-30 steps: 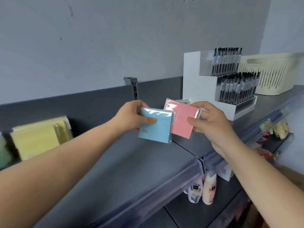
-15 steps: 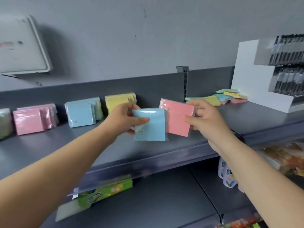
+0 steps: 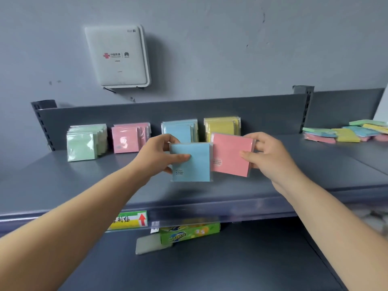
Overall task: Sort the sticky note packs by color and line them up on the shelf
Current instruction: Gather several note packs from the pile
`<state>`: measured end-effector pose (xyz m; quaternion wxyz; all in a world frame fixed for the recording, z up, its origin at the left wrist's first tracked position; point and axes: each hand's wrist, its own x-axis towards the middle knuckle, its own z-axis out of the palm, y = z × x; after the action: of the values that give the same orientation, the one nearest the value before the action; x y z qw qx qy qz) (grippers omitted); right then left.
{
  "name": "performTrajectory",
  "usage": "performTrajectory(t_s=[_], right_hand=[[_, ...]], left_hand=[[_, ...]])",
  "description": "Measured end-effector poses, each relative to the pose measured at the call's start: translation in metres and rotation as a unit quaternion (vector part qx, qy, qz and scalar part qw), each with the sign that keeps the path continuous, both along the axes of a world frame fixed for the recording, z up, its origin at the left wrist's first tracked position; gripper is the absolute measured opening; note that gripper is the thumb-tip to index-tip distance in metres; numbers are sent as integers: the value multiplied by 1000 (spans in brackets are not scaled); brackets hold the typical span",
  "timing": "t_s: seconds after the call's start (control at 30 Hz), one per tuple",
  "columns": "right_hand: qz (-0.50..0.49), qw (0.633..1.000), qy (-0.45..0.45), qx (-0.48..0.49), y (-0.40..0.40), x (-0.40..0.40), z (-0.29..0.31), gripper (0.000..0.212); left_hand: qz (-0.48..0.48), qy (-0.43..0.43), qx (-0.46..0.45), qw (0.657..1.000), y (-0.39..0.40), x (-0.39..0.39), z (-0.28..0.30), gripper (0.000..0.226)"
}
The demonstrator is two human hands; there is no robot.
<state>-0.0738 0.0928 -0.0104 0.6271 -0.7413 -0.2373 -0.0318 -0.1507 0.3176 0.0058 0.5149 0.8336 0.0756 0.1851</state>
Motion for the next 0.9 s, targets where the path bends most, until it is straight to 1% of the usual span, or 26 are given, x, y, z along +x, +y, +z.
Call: performTrajectory(t_s=[0.13,0.3,0.43,0.57,0.73,0.8,0.9], right_hand=[[-7,1000,11,2,32,-3,0,27],[-19,999,21,-32,61,-5,-2,27],[-21,998,20,-52,75,-5,-2,25],[-13,997,21,-72,80,-3,-1,24],[-4,995,9,-97,85,7,0,26],[3,994,4,-108,87,12,0,26],[12,992,-8,-129,91,17,1,26]], left_hand=[[10,-18,20,1000,42,-3,4,23],[4,-20,33,999,85,11,6,24],[-16,-7,57,998,98,33,4,24],[-18,-2,78,997,101,57,-1,20],[10,-11,146,989,105,80,-4,23],[34,-26,197,980,106,87,-5,23],[75,-36,283,955,107,96,-5,26]])
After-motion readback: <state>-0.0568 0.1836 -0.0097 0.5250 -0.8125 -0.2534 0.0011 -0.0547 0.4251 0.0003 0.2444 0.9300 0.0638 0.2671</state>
